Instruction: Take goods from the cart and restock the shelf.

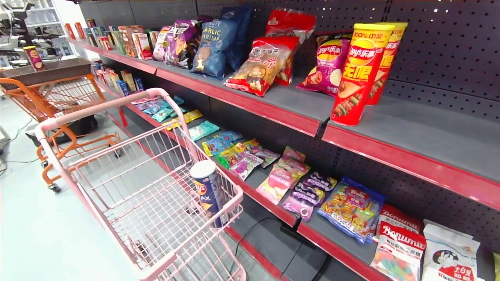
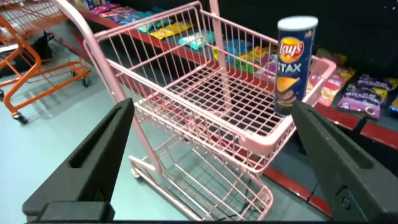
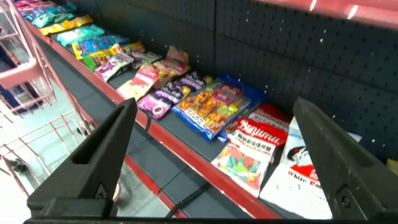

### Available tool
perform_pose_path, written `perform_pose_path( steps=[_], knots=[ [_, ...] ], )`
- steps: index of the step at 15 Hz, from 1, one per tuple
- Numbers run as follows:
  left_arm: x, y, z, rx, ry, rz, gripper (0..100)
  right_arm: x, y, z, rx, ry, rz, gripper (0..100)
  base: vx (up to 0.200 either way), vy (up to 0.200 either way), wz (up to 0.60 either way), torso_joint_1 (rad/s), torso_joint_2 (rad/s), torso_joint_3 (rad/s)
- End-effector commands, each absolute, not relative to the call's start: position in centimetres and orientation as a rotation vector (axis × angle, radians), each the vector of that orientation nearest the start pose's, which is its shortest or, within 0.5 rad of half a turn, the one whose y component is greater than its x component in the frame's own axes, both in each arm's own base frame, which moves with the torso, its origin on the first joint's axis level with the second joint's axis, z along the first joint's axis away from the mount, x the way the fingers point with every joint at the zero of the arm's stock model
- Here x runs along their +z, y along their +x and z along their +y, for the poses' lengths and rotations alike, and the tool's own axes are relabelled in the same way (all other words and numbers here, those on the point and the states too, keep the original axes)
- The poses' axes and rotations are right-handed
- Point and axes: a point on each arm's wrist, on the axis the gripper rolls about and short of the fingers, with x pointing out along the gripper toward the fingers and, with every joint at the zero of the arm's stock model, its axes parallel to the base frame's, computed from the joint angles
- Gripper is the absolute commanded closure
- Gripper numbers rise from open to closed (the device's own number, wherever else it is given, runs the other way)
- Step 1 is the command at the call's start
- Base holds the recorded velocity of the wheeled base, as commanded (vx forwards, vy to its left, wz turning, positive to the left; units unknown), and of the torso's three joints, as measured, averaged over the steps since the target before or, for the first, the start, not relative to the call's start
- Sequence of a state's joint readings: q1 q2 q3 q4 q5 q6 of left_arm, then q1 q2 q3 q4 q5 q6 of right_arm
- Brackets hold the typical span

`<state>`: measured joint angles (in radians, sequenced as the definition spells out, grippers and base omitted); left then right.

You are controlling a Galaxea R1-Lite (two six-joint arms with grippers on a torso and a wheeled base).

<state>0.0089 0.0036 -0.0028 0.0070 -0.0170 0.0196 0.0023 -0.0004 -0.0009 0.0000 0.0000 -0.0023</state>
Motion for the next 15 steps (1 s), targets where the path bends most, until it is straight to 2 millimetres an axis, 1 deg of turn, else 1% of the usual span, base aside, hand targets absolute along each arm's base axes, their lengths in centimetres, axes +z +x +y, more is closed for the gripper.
perform_pose_path(
  steps=[1, 3, 5, 6, 7, 8, 9, 10, 11, 12, 13, 14, 15],
  knots=[
    [7.5, -2.3, -0.1, -0.008, 0.020, 0.011, 0, 7.5, -2.3, 0.0, 0.003, -0.002, 0.000, 0, 0.000, 0.000, 0.00, -0.178, 0.52, 0.359],
    [7.6, -2.3, -0.1, -0.009, 0.023, 0.008, 0, 7.5, -2.3, 0.0, 0.003, -0.002, 0.000, 0, 0.000, 0.000, 0.00, -0.146, 0.47, 0.325],
    [8.0, -2.4, -0.1, -0.032, 0.025, -0.010, 0, 7.5, -2.3, 0.0, 0.003, -0.002, 0.000, 0, 0.000, 0.000, 0.00, -0.061, 0.20, 0.137],
    [15.1, -1.4, -0.1, -0.043, -0.029, -0.004, 0, 7.5, -2.3, 0.0, 0.003, -0.003, 0.000, 0, 0.000, 0.000, 0.00, -0.022, 0.09, 0.066],
    [20.4, 0.9, -0.1, -0.036, -0.154, 0.010, 0, 7.5, -2.3, 0.0, 0.003, -0.003, 0.000, 0, 0.000, 0.000, 0.00, 0.000, 0.00, 0.000],
    [24.7, 3.9, -0.1, -0.034, -0.175, 0.015, 0, 7.5, -2.3, 0.0, 0.003, -0.003, 0.000, 0, 0.000, 0.000, 0.00, 0.000, 0.00, 0.000],
    [25.6, 6.7, -0.1, -0.030, -0.159, 0.052, 0, 7.6, -2.3, 0.0, 0.003, -0.003, -0.002, 0, 0.000, 0.000, 0.00, 0.000, 0.00, 0.000],
    [25.4, 9.0, -0.1, -0.040, -0.139, 0.061, 0, 7.5, -2.3, 0.0, 0.003, -0.003, 0.000, 0, 0.000, 0.000, 0.00, 0.000, 0.00, 0.000],
    [23.2, 13.1, -0.3, -0.108, -0.117, 0.103, 0, 7.5, -2.3, 0.0, 0.003, -0.003, 0.000, 0, 0.000, 0.000, 0.00, 0.000, 0.00, 0.000],
    [22.0, 14.6, -0.4, -0.172, -0.091, 0.117, 0, 7.5, -2.3, 0.0, 0.003, -0.003, 0.000, 0, 0.000, 0.000, 0.00, 0.000, 0.00, 0.000],
    [20.7, 15.3, -0.6, -0.251, -0.040, 0.176, 0, 7.5, -2.3, 0.0, 0.003, -0.003, 0.000, 0, 0.000, 0.000, 0.00, 0.000, 0.00, 0.000],
    [20.0, 15.8, -0.7, -0.315, -0.018, 0.215, 0, 7.5, -2.3, 0.0, 0.003, -0.003, 0.000, 0, 0.000, 0.000, 0.00, 0.000, 0.00, 0.000],
    [19.2, 16.8, -0.8, -0.432, -0.002, 0.257, 0, 7.5, -2.3, 0.0, 0.003, -0.003, 0.000, 0, 0.000, 0.000, 0.00, 0.000, 0.00, 0.000]
  ],
)
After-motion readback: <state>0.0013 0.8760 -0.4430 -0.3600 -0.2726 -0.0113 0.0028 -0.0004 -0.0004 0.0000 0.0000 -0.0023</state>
